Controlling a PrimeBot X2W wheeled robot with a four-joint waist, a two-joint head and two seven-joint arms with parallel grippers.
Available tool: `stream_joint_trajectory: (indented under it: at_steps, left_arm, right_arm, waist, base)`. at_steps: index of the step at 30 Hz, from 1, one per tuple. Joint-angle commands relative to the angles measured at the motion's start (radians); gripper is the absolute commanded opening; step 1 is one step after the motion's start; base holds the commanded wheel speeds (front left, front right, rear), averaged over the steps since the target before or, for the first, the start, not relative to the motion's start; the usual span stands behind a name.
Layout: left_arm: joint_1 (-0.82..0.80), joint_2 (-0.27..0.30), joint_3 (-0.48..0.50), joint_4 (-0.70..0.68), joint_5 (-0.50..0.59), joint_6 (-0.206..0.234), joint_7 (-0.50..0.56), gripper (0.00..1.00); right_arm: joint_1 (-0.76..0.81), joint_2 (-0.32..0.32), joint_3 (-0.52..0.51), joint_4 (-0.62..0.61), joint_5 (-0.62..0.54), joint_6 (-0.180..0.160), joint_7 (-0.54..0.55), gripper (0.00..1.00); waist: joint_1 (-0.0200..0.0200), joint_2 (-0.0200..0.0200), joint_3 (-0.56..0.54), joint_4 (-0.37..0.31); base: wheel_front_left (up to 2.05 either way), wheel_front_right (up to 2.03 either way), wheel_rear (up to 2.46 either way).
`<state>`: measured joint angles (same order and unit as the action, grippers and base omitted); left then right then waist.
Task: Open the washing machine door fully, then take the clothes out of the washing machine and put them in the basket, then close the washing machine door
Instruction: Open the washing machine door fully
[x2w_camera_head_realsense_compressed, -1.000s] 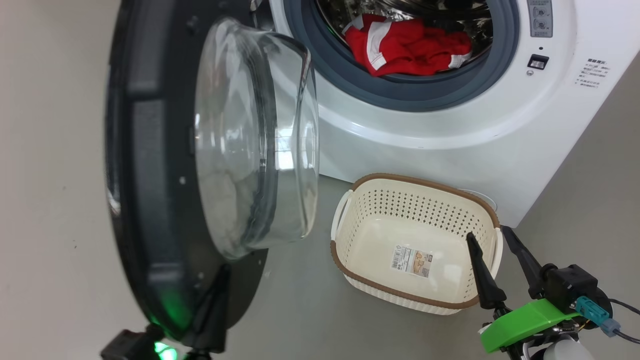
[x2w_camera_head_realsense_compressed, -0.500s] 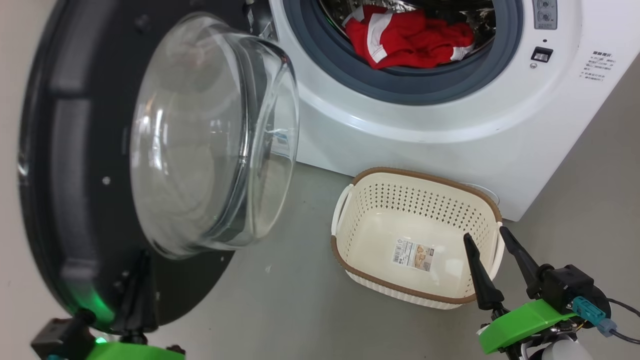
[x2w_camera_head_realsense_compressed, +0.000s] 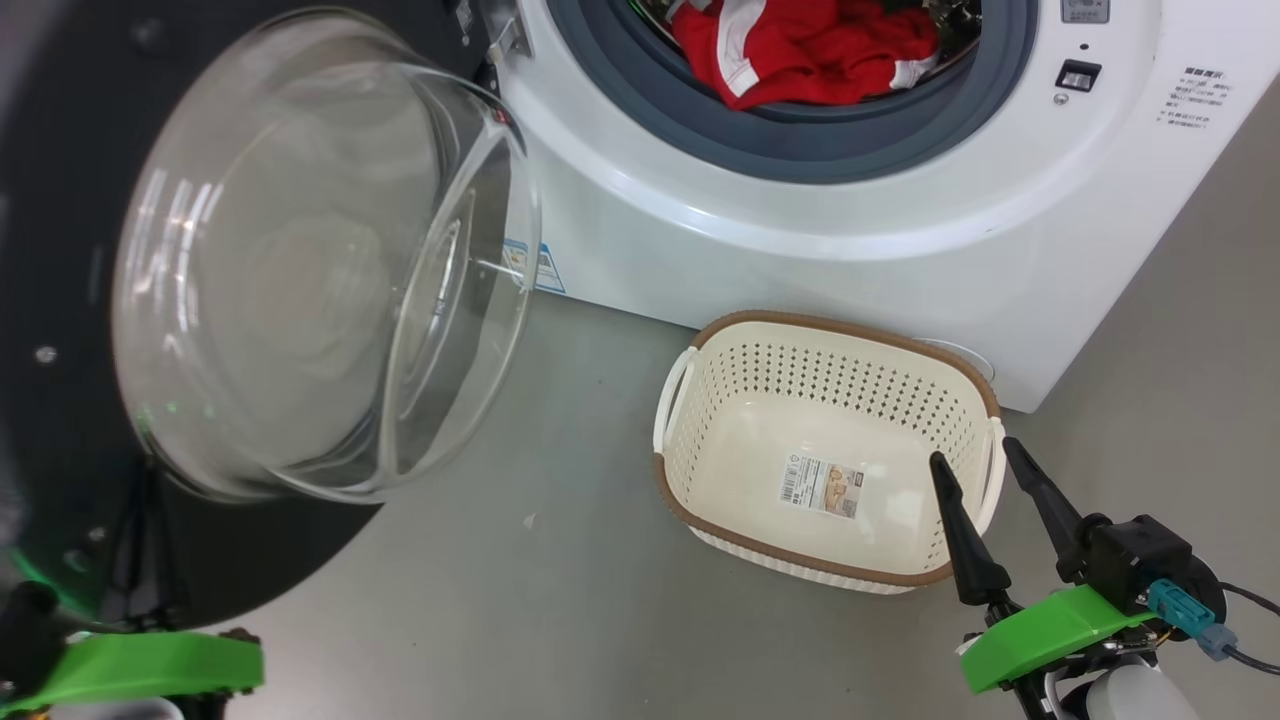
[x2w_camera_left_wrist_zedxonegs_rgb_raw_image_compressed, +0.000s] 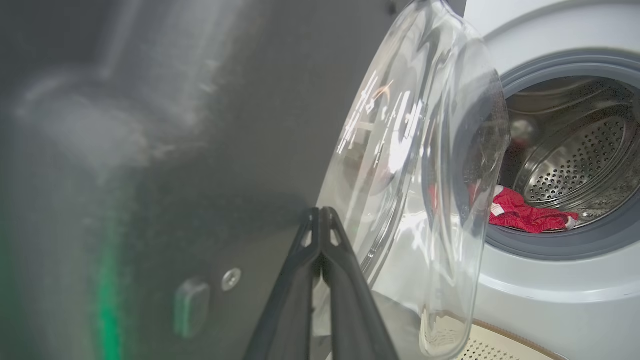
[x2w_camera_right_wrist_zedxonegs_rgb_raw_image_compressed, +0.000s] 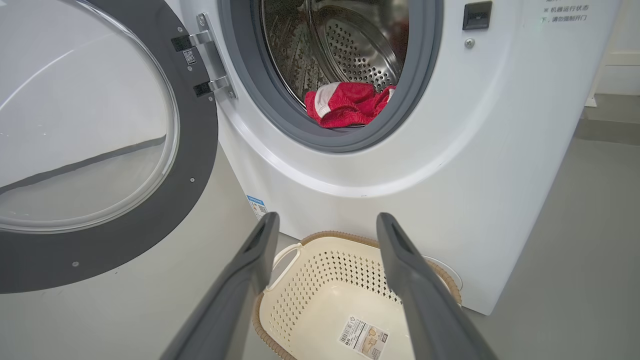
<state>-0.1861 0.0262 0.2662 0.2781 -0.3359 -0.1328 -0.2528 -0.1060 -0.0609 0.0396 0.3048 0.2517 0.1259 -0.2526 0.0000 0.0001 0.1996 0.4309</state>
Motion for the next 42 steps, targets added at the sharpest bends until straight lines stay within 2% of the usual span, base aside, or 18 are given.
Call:
stream_joint_trajectory:
  at_steps: [1, 10, 25, 32, 42]
  left_arm:
    - [-0.037, 0.045, 0.063, -0.012, 0.006, 0.002, -0.009, 0.00]
    - [-0.115, 0.091, 0.176, 0.061, 0.011, 0.002, -0.009, 0.00]
    - [-0.235, 0.168, 0.285, 0.219, 0.040, 0.002, -0.009, 0.00]
    - [-0.290, 0.209, 0.315, 0.295, 0.050, 0.002, -0.009, 0.00]
    - [-0.311, 0.222, 0.320, 0.335, 0.041, 0.002, -0.009, 0.00]
  right_arm:
    - [-0.033, -0.005, 0.023, -0.025, -0.009, 0.005, -0.009, 1.00]
    - [-0.050, -0.013, 0.025, -0.023, -0.016, 0.005, -0.009, 1.00]
    - [-0.073, -0.019, 0.031, -0.021, -0.028, 0.005, -0.009, 1.00]
    - [-0.078, -0.023, 0.028, -0.021, -0.032, 0.005, -0.009, 1.00]
    - [-0.078, -0.021, 0.024, -0.019, -0.029, 0.005, -0.009, 1.00]
  waist:
    - [0.0000, -0.0001, 0.006, -0.003]
    - [0.0000, -0.0001, 0.040, -0.012]
    - [0.0000, -0.0001, 0.088, -0.038]
    - [0.0000, -0.0001, 0.102, -0.048]
    - [0.0000, -0.0001, 0.094, -0.056]
  base:
    - [0.00, 0.00, 0.00]
    - [0.00, 0.00, 0.00]
    - [0.00, 0.00, 0.00]
    - [0.00, 0.00, 0.00]
    - [0.00, 0.00, 0.00]
